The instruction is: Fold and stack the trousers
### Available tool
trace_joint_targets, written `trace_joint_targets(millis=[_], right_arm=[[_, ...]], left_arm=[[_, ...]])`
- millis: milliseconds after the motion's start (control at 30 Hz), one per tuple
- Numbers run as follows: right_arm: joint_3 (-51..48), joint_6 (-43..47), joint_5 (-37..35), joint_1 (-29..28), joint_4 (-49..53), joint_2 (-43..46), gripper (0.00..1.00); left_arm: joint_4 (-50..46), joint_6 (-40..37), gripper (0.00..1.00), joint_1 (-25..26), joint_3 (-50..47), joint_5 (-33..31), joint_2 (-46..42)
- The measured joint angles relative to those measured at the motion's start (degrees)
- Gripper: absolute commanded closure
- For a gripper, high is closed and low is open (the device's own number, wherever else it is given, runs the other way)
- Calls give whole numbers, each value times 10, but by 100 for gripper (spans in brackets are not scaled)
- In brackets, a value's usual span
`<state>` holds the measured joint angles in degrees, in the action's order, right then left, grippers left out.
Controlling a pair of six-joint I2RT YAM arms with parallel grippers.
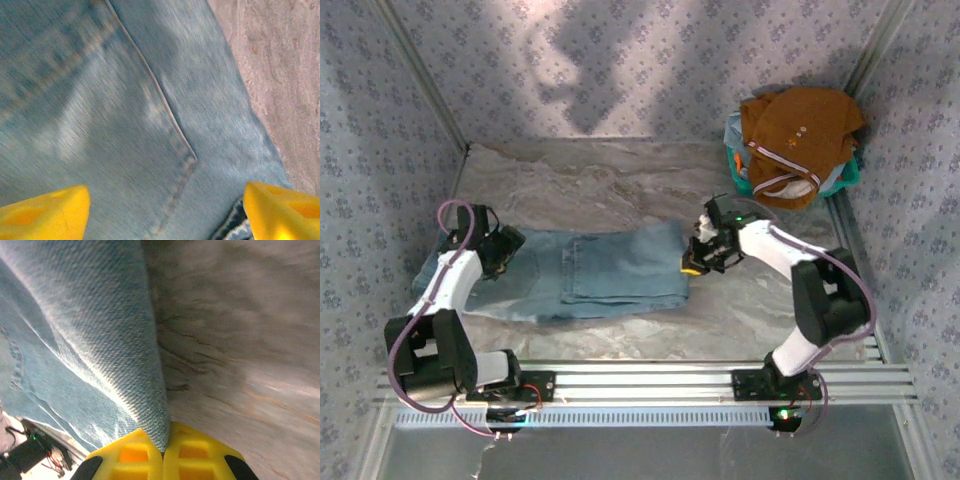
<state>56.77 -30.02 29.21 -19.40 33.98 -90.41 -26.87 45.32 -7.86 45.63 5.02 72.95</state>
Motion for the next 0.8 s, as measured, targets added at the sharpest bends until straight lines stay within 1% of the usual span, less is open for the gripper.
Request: trace_joint_targets(millis=[133, 200, 233, 300, 400, 433, 467, 500, 567, 600, 633, 700, 767, 800], right_arm=[[-14, 8, -42, 72, 39, 45, 100], [-15, 10, -59, 90, 51, 44, 100], [-17, 10, -64, 92, 54, 41, 86], [-18, 12, -73, 92, 60, 31, 51], [-18, 16, -99, 92, 76, 18, 29], [-18, 17, -111, 92, 83, 18, 15], [-18, 19, -121, 93, 89, 21, 5], [-19, 19, -131, 94, 92, 27, 1], [-25, 22, -139, 99, 93, 41, 2], [-29, 22, -137, 103, 92, 46, 4], [-33, 23, -132, 105, 88, 47, 8], [-44, 26, -113, 108, 73, 42, 18], [-51, 28, -89, 107, 61, 26, 26], [-51, 31, -78, 104, 57, 12, 27]], left_arm=[[-1, -5, 20, 0, 6, -4, -2], [-2, -5, 20, 0, 6, -4, -2], [-1, -5, 20, 0, 6, -4, -1], [-1, -5, 20, 0, 6, -3, 0], [0, -5, 20, 0, 6, -3, 3], [0, -5, 20, 0, 6, -4, 3], [0, -5, 20, 0, 6, -4, 3], [0, -5, 20, 0, 6, -4, 3], [0, -5, 20, 0, 6, -4, 3], [0, -5, 20, 0, 6, -4, 3], [0, -5, 20, 0, 6, -3, 3], [0, -5, 20, 0, 6, -3, 3], [0, -5, 20, 0, 6, -3, 3], [0, -5, 20, 0, 6, -3, 3]])
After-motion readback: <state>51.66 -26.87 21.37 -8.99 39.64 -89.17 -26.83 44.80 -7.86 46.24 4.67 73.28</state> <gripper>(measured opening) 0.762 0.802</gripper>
